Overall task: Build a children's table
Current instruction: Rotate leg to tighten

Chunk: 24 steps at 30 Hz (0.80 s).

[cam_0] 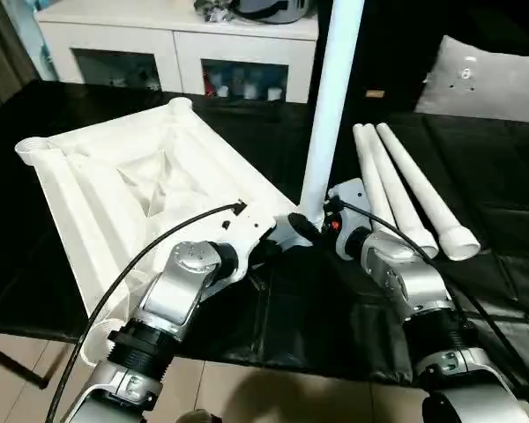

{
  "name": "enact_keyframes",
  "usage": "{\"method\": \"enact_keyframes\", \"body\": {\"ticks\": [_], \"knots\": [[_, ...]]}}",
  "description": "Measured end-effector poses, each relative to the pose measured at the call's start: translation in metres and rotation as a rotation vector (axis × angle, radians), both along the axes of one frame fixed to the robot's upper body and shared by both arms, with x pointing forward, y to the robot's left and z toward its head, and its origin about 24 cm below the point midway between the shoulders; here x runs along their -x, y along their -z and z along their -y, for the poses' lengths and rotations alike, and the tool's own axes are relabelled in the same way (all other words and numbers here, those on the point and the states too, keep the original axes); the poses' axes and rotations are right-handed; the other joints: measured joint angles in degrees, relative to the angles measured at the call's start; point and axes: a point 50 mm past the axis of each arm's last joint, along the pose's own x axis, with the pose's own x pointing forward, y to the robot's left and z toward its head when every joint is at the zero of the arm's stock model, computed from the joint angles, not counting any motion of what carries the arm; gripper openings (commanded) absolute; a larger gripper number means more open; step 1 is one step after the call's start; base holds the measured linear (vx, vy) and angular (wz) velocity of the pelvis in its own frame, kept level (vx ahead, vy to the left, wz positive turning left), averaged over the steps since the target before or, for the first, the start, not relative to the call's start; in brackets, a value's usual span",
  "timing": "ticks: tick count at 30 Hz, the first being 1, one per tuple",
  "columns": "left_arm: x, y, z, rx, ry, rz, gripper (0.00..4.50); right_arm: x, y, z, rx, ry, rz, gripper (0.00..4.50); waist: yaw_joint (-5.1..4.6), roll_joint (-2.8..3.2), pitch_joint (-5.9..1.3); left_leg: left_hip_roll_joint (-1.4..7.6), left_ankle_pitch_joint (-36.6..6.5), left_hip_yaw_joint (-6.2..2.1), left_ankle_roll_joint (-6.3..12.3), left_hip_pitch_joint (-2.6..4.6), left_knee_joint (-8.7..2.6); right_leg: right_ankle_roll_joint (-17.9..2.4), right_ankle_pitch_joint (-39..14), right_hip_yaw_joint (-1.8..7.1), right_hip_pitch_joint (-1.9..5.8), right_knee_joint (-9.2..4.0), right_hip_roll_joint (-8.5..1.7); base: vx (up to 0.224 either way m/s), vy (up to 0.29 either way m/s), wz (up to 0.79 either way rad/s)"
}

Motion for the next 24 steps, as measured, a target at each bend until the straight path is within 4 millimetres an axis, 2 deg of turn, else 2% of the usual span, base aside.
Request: {"method": "enact_keyframes", "body": {"ticks": [3, 9, 15, 21, 24], "knots": [[0.001, -0.001, -0.004, -0.014, 0.040, 0.006, 0.00, 0.004, 0.001, 0.006, -0.002, -0.046, 0.008, 4.35, 0.19, 0.03, 0.04, 0.00, 0.0, 0.00, 0.00, -0.01, 0.02, 0.0, 0.0, 0.00, 0.00, 0.00, 0.00, 0.000, 0.000, 0.00], [0.003, -0.002, -0.014, -0.040, 0.124, 0.017, 0.00, 0.010, -0.003, 0.024, 0.053, -0.177, 0.031, 4.45, 0.39, 0.01, 0.09, 0.00, 0.0, 0.00, 0.00, -0.09, 0.04, 0.0, 0.0, 0.00, -0.03, -0.04, 0.00, 0.000, 0.000, 0.00], [0.009, -0.006, -0.035, -0.082, 0.316, 0.028, 0.00, 0.017, -0.016, 0.050, 0.077, -0.356, 0.044, 4.45, 0.87, 0.03, 0.12, 0.01, 0.0, -0.03, 0.05, -0.36, 0.08, 0.0, 0.0, -0.10, -0.15, -0.12, -0.01, 0.000, 0.000, 0.00], [0.019, -0.009, -0.046, -0.145, 0.517, 0.009, 0.00, 0.028, -0.018, 0.052, 0.138, -0.597, 0.016, 4.45, 1.91, 0.00, 0.11, 0.02, -0.1, -0.02, 0.12, -0.38, 0.22, 0.0, 0.0, -0.11, -0.09, -0.11, -0.03, 0.000, 0.000, 0.00], [0.020, -0.010, -0.046, -0.165, 0.570, 0.013, 0.00, 0.031, -0.017, 0.048, 0.140, -0.663, 0.012, 4.45, 2.08, -0.04, 0.13, 0.02, -0.1, -0.01, 0.12, -0.36, 0.29, 0.0, 0.0, -0.10, -0.05, -0.08, -0.06, 0.000, 0.000, 0.00]]}}
